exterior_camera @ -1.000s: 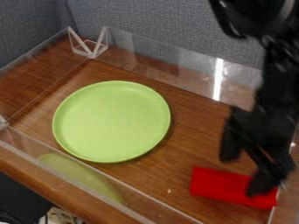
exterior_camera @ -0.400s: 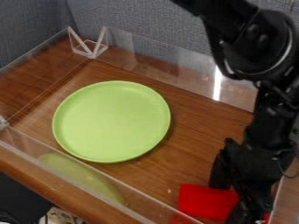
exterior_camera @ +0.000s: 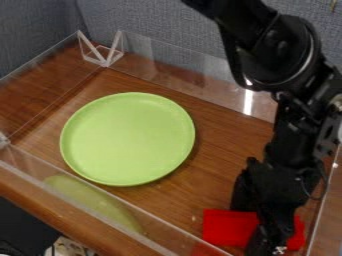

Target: Put the red object on the green plate

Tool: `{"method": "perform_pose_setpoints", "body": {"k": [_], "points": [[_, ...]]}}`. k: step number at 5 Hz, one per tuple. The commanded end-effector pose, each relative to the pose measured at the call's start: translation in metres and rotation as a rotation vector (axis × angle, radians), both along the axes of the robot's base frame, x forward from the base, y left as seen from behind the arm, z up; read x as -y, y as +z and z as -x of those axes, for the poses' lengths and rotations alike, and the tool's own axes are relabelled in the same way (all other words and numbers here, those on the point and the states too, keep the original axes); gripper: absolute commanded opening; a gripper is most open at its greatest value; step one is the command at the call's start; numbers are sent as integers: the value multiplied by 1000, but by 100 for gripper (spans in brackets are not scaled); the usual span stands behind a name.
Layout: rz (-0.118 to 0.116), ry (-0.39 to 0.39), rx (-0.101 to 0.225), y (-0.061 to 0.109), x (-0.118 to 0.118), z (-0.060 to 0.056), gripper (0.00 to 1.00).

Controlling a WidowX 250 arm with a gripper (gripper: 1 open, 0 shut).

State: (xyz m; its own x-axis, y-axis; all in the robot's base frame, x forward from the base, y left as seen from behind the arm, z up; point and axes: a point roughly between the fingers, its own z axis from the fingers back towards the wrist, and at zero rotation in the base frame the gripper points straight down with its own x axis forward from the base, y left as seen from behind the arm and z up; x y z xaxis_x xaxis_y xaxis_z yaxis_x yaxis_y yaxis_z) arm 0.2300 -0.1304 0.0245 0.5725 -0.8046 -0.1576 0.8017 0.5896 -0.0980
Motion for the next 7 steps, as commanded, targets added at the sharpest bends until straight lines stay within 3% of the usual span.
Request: {"method": "perform_pose_setpoints", "body": {"k": [1, 3, 6, 7], "points": [[8, -30, 13, 3, -10, -10, 100], [3, -10, 0, 1, -9, -12, 100], [3, -163, -10, -1, 11, -30, 100], [10, -195, -16, -1, 7, -28, 100]]}}
